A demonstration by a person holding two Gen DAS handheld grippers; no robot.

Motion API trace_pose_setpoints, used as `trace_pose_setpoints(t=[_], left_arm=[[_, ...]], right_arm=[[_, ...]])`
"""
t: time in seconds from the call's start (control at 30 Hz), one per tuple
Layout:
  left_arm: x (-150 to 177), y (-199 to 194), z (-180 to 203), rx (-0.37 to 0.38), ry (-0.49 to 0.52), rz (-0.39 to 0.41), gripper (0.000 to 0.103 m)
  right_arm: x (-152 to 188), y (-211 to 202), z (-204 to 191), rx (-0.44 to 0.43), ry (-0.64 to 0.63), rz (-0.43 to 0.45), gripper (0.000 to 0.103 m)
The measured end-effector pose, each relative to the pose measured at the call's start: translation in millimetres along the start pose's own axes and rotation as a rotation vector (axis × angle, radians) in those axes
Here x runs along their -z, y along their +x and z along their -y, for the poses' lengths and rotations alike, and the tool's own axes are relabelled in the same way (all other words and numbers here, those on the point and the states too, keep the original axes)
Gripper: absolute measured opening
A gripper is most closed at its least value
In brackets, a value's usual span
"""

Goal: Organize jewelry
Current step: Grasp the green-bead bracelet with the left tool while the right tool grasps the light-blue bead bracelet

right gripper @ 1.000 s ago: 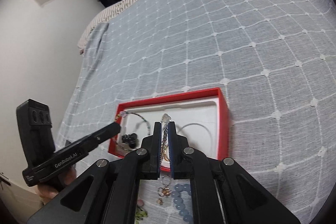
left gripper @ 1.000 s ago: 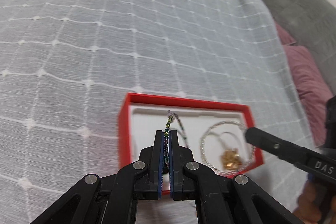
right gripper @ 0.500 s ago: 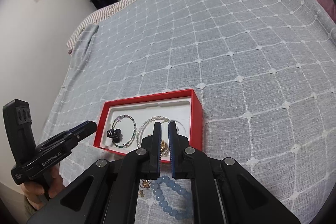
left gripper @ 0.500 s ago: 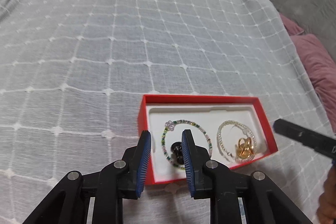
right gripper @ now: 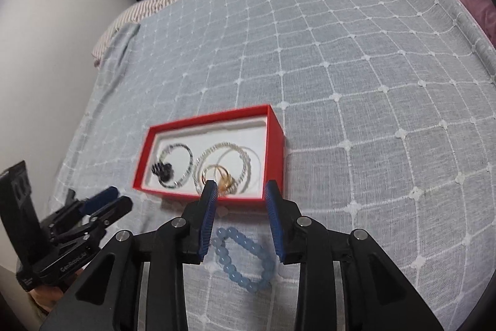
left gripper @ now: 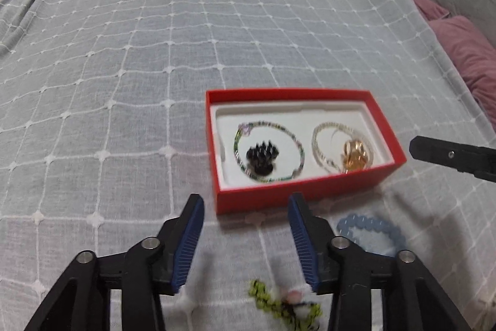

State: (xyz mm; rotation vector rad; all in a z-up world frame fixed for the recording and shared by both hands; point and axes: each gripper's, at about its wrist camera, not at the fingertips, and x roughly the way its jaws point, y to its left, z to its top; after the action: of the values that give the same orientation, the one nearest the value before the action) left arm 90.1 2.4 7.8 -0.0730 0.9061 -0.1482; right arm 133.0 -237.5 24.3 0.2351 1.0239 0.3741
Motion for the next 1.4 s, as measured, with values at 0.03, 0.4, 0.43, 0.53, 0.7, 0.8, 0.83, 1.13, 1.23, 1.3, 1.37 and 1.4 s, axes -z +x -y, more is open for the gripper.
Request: trace_pose_setpoints(t=[0.03,0.4,0.43,0.53,0.7,0.8,0.83,1.13,1.23,1.3,1.37,1.4], left_arm=[[4,-2,-2,0.003,-0.01,-0.004,0.056],[40,11,2,-0.001,-0.021,-0.127,0.059],[41,10,3,-0.003,-0.026,-0.125,0.059],[45,10,4,0.001,-0.028,-0.131,0.059],[47,11,6,0.008,-0.032,-0.134,0.058],[47,14,9,0.012,-0.028,-0.149,0.048],[48,16,10,0.015,-0.029,-0.157,0.045],[56,31,23,0.001,0.003,-0.208,0.019],[56,33,21,-0.004,-0.004,-0.213,0.007],[55,32,20,0.004,-0.011,-0.209,0.007],[54,30,18,0.008,-0.018,-0.195,0.006],[53,28,17,0.007,-0.018,-0.189,0.006]], right_arm=[[2,1,-1,0.023,-0.012,-0.014,0.034],[24,2,10,0.065,-0.026,-0.052,0.034],[24,3,9,0.062,-0.025,-0.052,0.035],[28,10,3,0.071,-0.055,-0.073,0.04],[33,20,-4,0.087,-0.099,-0.105,0.041],[35,29,-2,0.104,-0.107,-0.137,0.041],[37,33,-2,0.117,-0.113,-0.155,0.041],[50,52,-12,0.16,-0.203,-0.215,0.041],[52,54,-16,0.175,-0.234,-0.209,0.04],[54,56,-21,0.175,-0.258,-0.21,0.04],[57,58,-25,0.18,-0.29,-0.209,0.03],[58,60,-27,0.182,-0.3,-0.21,0.026]])
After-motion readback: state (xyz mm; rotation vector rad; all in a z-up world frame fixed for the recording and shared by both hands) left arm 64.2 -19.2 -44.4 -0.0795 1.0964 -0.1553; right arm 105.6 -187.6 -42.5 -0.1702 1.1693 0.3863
